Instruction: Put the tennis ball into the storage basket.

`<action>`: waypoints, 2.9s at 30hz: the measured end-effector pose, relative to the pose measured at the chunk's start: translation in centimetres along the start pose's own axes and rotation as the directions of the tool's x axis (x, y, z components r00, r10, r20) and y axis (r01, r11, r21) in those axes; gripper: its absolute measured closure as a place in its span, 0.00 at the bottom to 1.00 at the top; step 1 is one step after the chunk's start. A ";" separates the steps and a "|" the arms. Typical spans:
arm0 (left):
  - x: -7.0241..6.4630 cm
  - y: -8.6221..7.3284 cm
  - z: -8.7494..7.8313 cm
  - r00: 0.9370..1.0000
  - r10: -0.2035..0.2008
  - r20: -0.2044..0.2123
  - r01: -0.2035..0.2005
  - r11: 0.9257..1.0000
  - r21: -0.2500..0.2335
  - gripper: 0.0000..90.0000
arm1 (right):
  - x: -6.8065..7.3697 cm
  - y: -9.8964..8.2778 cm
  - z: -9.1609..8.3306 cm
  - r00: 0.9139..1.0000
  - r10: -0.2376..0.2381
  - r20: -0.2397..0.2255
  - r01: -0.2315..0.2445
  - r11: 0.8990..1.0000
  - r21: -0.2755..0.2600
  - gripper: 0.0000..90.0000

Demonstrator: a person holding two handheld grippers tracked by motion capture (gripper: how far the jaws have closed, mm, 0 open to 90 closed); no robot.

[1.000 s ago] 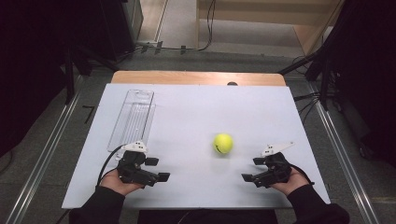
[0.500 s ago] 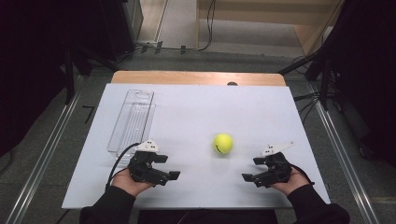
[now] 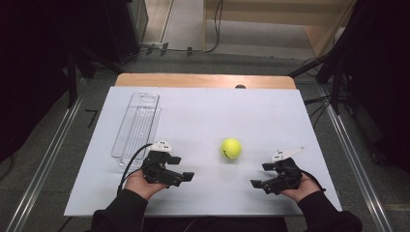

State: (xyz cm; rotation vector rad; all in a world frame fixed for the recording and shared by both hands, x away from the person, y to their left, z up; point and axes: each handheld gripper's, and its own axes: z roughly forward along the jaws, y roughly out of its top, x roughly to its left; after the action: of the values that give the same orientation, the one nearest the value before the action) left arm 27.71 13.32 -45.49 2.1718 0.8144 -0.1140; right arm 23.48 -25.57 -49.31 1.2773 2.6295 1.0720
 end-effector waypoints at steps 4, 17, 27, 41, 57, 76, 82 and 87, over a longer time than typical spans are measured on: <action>0.1 0.4 0.3 1.000 -0.001 0.001 0.001 1.000 -0.003 0.20 | 0.0 0.0 0.0 1.000 0.003 0.000 -0.003 1.000 0.002 0.16; 0.0 1.8 1.6 1.000 -0.004 0.020 0.003 1.000 0.023 0.15 | 0.0 0.0 0.0 1.000 0.001 -0.002 -0.001 1.000 0.001 0.16; 0.1 3.1 2.5 1.000 0.026 0.000 -0.026 1.000 -0.002 0.00 | 0.0 0.0 0.0 1.000 0.002 -0.003 -0.002 1.000 0.001 0.15; 0.7 4.9 2.8 0.999 0.037 -0.014 -0.037 0.999 -0.019 0.00 | 0.0 0.0 0.0 1.000 0.003 -0.004 -0.003 1.000 0.000 0.16; 0.7 7.2 4.2 0.998 0.061 -0.014 -0.061 0.998 -0.016 0.00 | 0.0 0.0 -0.1 1.000 0.000 -0.002 0.000 1.000 -0.003 0.15; 0.3 10.0 6.4 0.994 0.106 0.000 -0.106 0.994 -0.006 0.00 | -0.1 0.0 -0.1 1.000 0.000 -0.003 0.000 1.000 -0.008 0.16; 0.0 10.6 7.1 0.992 0.125 0.004 -0.125 0.992 0.006 0.00 | 0.0 0.0 -0.1 1.000 0.000 -0.005 0.000 1.000 -0.008 0.16; -0.2 11.2 7.5 0.990 0.137 0.010 -0.137 0.990 0.009 0.00 | 0.0 0.0 -0.1 1.000 -0.005 -0.007 0.005 1.000 -0.009 0.16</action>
State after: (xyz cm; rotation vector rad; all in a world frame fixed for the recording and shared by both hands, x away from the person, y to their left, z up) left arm 35.44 2.57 -43.21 2.2277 0.6578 -0.0583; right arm 23.47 -25.64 -49.24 1.2673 2.6286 1.0877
